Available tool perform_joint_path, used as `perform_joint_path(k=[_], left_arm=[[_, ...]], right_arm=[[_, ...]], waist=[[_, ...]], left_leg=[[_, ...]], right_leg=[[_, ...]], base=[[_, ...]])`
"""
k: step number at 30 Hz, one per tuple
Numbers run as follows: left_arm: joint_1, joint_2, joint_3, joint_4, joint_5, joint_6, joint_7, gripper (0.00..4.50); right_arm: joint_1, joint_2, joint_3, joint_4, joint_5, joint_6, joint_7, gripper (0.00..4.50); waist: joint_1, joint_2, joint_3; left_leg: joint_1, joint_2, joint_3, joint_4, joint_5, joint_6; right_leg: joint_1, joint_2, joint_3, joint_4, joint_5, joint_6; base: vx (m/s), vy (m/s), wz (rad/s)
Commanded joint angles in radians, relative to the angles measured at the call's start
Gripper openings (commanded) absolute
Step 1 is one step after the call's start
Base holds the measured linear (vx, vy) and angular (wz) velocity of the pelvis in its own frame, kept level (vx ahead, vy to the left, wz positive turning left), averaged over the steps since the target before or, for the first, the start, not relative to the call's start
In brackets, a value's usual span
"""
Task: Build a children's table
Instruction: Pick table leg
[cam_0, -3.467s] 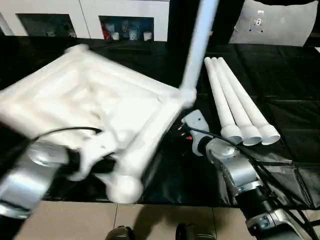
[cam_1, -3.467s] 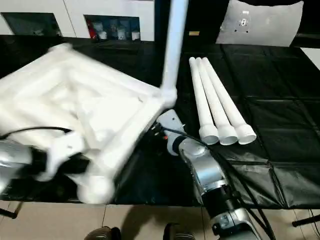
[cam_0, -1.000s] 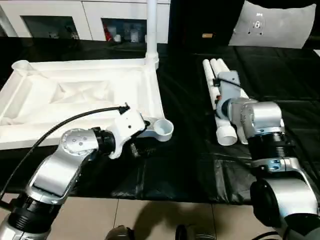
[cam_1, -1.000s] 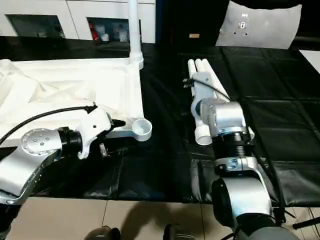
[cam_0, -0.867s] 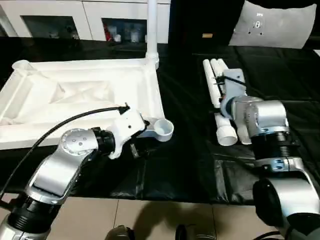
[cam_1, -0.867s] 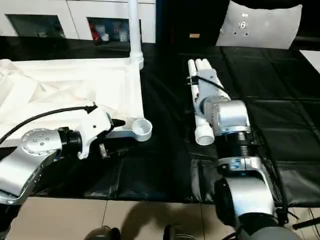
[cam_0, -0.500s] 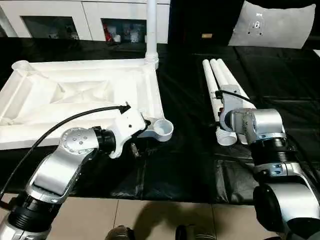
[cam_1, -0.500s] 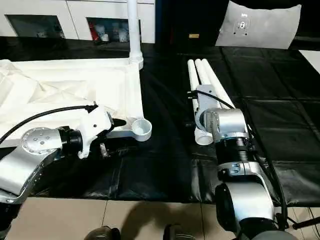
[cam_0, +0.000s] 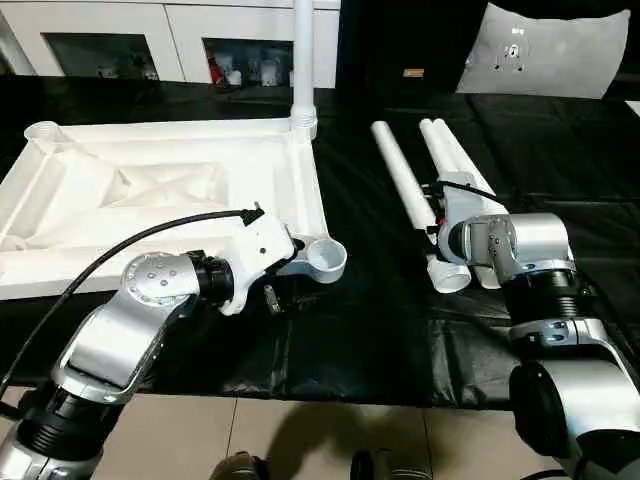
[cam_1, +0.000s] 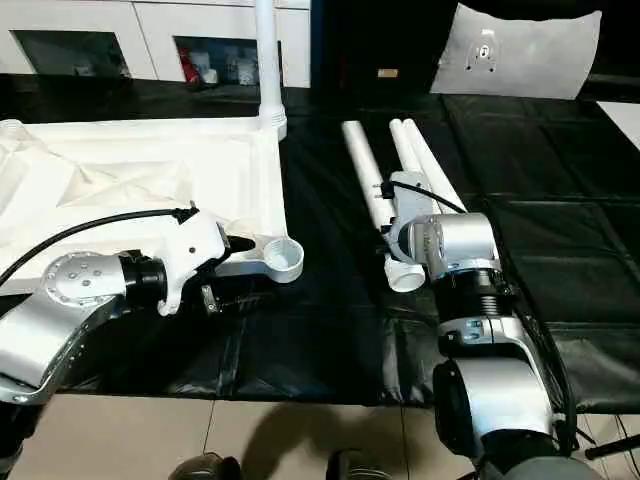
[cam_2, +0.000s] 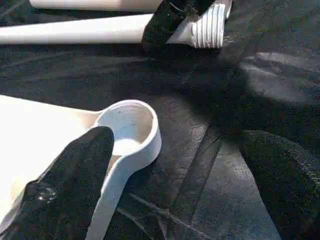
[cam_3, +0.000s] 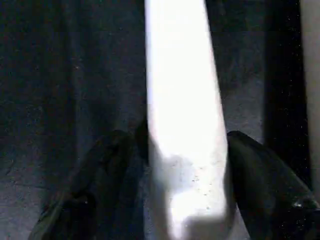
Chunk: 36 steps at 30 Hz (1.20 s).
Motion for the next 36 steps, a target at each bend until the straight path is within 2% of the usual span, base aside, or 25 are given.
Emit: perform_joint_path(k=[1, 4, 7, 8, 12, 14, 17, 18, 20, 21, 22, 23, 24, 25, 26, 27, 28, 29, 30, 33, 36], left_arm=[[-0.016, 0.003, -0.014, 0.002, -0.006, 0.009, -0.013, 4.5], [-0.016, 0.005, -0.016, 0.004, -0.008, 0.007, -0.012, 4.5], [-0.016, 0.005, -0.016, 0.006, -0.01, 0.005, -0.012, 4.5], [-0.016, 0.004, -0.016, 0.008, -0.01, 0.004, -0.012, 4.5], [-0.023, 0.001, -0.019, 0.025, -0.007, -0.007, -0.013, 4.5], [-0.027, -0.004, -0.018, 0.032, -0.006, -0.012, -0.009, 4.5], [-0.028, -0.01, -0.017, 0.035, -0.006, -0.016, -0.003, 4.5], [-0.027, -0.014, -0.015, 0.037, -0.008, -0.018, 0.0, 4.5], [-0.027, -0.017, -0.013, 0.039, -0.008, -0.021, 0.003, 4.5], [-0.027, -0.025, -0.011, 0.045, -0.006, -0.026, 0.013, 4.5], [-0.029, -0.032, -0.007, 0.049, -0.005, -0.028, 0.024, 4.5], [-0.029, -0.033, -0.007, 0.049, -0.004, -0.029, 0.024, 4.5], [-0.03, -0.037, -0.003, 0.052, -0.004, -0.031, 0.03, 4.5], [-0.036, -0.051, 0.009, 0.062, -0.003, -0.039, 0.05, 4.5], [-0.04, -0.063, 0.018, 0.07, -0.002, -0.047, 0.066, 4.5], [-0.051, -0.091, 0.039, 0.089, 0.0, -0.065, 0.105, 4.5], [-0.058, -0.111, 0.053, 0.101, 0.001, -0.076, 0.132, 4.5], [-0.061, -0.118, 0.058, 0.105, 0.001, -0.08, 0.142, 4.5], [-0.079, -0.163, 0.091, 0.129, -0.015, -0.099, 0.187, 4.5], [-0.104, -0.234, 0.157, 0.15, -0.084, -0.101, 0.223, 4.5], [-0.131, -0.293, 0.22, 0.164, -0.158, -0.067, 0.254, 4.5]], right_arm=[[0.012, -0.002, 0.009, 0.045, 0.015, 0.01, 0.013, 2.85], [0.013, -0.003, 0.011, 0.052, 0.013, 0.004, 0.018, 2.55], [0.018, -0.004, 0.011, 0.05, 0.013, 0.003, 0.022, 2.43], [0.02, -0.003, 0.011, 0.047, 0.014, 0.004, 0.023, 2.27], [0.029, -0.007, 0.015, 0.032, 0.021, 0.004, 0.044, 2.0], [0.036, -0.008, 0.007, 0.021, 0.026, -0.001, 0.047, 1.91], [0.046, 0.004, -0.04, -0.002, 0.049, -0.007, 0.024, 1.89], [0.064, 0.025, -0.088, -0.035, 0.074, -0.063, 0.004, 1.88], [0.076, 0.038, -0.121, -0.068, 0.103, -0.093, 0.014, 1.88], [0.089, 0.071, -0.196, -0.124, 0.157, -0.117, 0.003, 1.88], [0.107, 0.085, -0.212, -0.17, 0.18, -0.169, 0.021, 1.87], [0.109, 0.085, -0.211, -0.173, 0.181, -0.173, 0.024, 1.87], [0.121, 0.089, -0.205, -0.199, 0.191, -0.206, 0.049, 1.86], [0.121, 0.103, -0.227, -0.225, 0.202, -0.214, 0.031, 1.86], [0.125, 0.109, -0.231, -0.241, 0.208, -0.245, 0.034, 1.86], [0.137, 0.121, -0.231, -0.277, 0.227, -0.338, 0.071, 1.86], [0.143, 0.134, -0.242, -0.3, 0.253, -0.38, 0.095, 1.86], [0.145, 0.139, -0.249, -0.308, 0.264, -0.393, 0.103, 1.86], [0.16, 0.154, -0.259, -0.354, 0.296, -0.413, 0.137, 1.86], [0.193, 0.152, -0.248, -0.422, 0.37, -0.367, 0.258, 1.86], [0.228, 0.158, -0.236, -0.471, 0.416, -0.383, 0.332, 1.86]], waist=[[0.002, 0.005, -0.09], [0.003, 0.005, -0.092], [0.003, 0.005, -0.093], [0.003, 0.011, -0.094], [0.001, 0.009, -0.093], [0.002, 0.01, -0.093], [0.003, 0.01, -0.094], [0.004, 0.011, -0.096], [0.003, 0.009, -0.097], [0.002, 0.009, -0.099], [0.002, 0.01, -0.099], [0.004, 0.009, -0.1], [0.003, 0.011, -0.104], [0.003, 0.011, -0.103], [0.002, 0.013, -0.1], [0.003, 0.016, -0.102], [0.003, 0.015, -0.1], [0.002, 0.013, -0.1], [0.002, 0.015, -0.098], [0.004, 0.014, -0.098], [0.007, 0.008, -0.099]], left_leg=[[0.004, 0.037, -0.008, -0.057, -0.084, -0.005], [0.005, 0.037, -0.009, -0.057, -0.084, -0.007], [0.005, 0.037, -0.009, -0.056, -0.085, -0.009], [0.005, 0.037, -0.009, -0.055, -0.083, -0.011], [0.005, 0.037, -0.01, -0.056, -0.103, -0.013], [0.006, 0.038, -0.01, -0.056, -0.105, -0.015], [0.007, 0.038, -0.01, -0.056, -0.107, -0.016], [0.007, 0.038, -0.009, -0.055, -0.105, -0.017], [0.005, 0.038, -0.01, -0.056, -0.109, -0.017], [0.005, 0.038, -0.011, -0.056, -0.098, -0.014], [0.004, 0.038, -0.01, -0.056, -0.096, -0.009], [0.005, 0.039, -0.009, -0.054, -0.091, -0.002], [0.002, 0.037, -0.011, -0.054, -0.077, 0.003], [0.004, 0.038, -0.01, -0.053, -0.074, 0.005], [0.005, 0.036, -0.008, -0.054, -0.079, 0.007], [0.006, 0.037, -0.008, -0.053, -0.088, 0.006], [0.006, 0.038, -0.008, -0.054, -0.11, 0.005], [0.005, 0.038, -0.009, -0.055, -0.114, 0.009], [0.004, 0.038, -0.01, -0.055, -0.12, 0.013], [0.004, 0.036, -0.011, -0.056, -0.124, 0.02], [-0.001, 0.035, -0.01, -0.054, -0.109, 0.039]], right_leg=[[0.068, -0.071, 0.052, -0.069, -0.142, -0.22], [0.069, -0.07, 0.052, -0.068, -0.143, -0.218], [0.069, -0.07, 0.051, -0.068, -0.143, -0.218], [0.068, -0.07, 0.051, -0.068, -0.132, -0.22], [0.069, -0.069, 0.051, -0.07, -0.15, -0.219], [0.069, -0.07, 0.051, -0.07, -0.157, -0.218], [0.069, -0.071, 0.052, -0.071, -0.16, -0.214], [0.069, -0.071, 0.053, -0.071, -0.159, -0.211], [0.071, -0.072, 0.051, -0.072, -0.168, -0.202], [0.072, -0.071, 0.051, -0.07, -0.153, -0.205], [0.072, -0.072, 0.052, -0.07, -0.147, -0.204], [0.069, -0.071, 0.052, -0.069, -0.133, -0.202], [0.073, -0.07, 0.049, -0.065, -0.112, -0.21], [0.07, -0.069, 0.05, -0.066, -0.1, -0.213], [0.067, -0.065, 0.05, -0.068, -0.1, -0.218], [0.067, -0.067, 0.049, -0.068, -0.107, -0.218], [0.067, -0.069, 0.05, -0.072, -0.126, -0.212], [0.069, -0.068, 0.05, -0.073, -0.133, -0.209], [0.069, -0.067, 0.049, -0.075, -0.144, -0.206], [0.072, -0.066, 0.048, -0.077, -0.153, -0.208], [0.074, -0.07, 0.048, -0.078, -0.144, -0.218]], base=[[0.0, 0.0, 0.0], [0.0, 0.0, 0.0], [0.0, 0.0, 0.0], [0.0, 0.0, 0.0], [0.0, 0.0, 0.0], [0.0, 0.0, 0.0], [0.0, 0.0, 0.0], [0.0, 0.0, 0.0], [0.0, 0.0, 0.0], [0.0, 0.0, 0.0], [0.0, 0.0, 0.0], [0.0, 0.0, 0.0], [0.0, 0.0, 0.0], [0.0, 0.0, 0.0], [0.0, 0.0, 0.0], [0.0, 0.0, 0.0], [0.0, 0.0, 0.0], [0.0, 0.0, 0.0], [0.0, 0.0, 0.0], [0.0, 0.0, 0.0], [0.0, 0.0, 0.0]])
